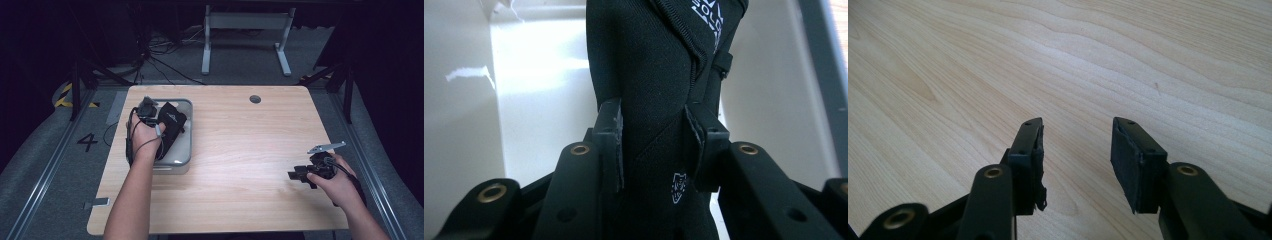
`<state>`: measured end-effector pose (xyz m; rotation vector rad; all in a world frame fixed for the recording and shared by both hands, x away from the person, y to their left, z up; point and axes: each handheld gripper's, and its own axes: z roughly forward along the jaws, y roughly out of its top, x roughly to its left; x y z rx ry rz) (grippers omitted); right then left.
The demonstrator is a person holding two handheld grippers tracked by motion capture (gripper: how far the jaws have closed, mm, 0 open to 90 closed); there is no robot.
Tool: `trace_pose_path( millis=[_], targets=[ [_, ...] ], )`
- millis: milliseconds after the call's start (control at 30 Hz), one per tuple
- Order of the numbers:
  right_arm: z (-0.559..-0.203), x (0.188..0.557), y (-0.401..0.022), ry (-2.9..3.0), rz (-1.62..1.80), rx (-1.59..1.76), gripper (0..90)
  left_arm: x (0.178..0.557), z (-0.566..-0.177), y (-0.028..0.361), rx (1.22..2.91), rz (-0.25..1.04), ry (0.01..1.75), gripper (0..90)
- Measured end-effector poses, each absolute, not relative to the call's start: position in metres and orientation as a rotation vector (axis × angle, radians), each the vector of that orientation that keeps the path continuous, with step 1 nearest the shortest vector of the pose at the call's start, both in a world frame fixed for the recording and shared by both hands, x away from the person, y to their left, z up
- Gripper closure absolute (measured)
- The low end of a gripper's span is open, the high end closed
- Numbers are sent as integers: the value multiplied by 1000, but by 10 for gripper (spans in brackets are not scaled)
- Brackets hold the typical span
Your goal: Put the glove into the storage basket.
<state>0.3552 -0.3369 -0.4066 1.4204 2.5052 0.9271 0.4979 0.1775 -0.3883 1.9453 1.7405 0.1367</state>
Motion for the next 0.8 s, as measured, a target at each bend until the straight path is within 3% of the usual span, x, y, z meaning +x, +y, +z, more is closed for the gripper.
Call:
trace_pose_path(
  millis=[467,500,533,567,600,700,800],
  targets=[
    [-406,356,-337,2500,931,1414,571,501,-405,177,1941,105,1798,627],
    [-405,357,-336,2504,931,1411,571,501,-406,176,1951,117,1804,601],
    [-405,358,-334,2505,939,1405,570,501,-407,175,1971,131,1801,506],
    [-405,358,-334,2505,939,1405,570,500,-406,175,1980,154,1793,506],
    [-404,359,-333,2509,943,1397,569,499,-405,175,1985,179,1787,369],
    [-405,360,-332,2512,939,1392,568,495,-401,174,2006,232,1745,300],
    [-405,362,-330,2516,943,1388,567,489,-392,173,2000,277,1695,293]
  ],
)
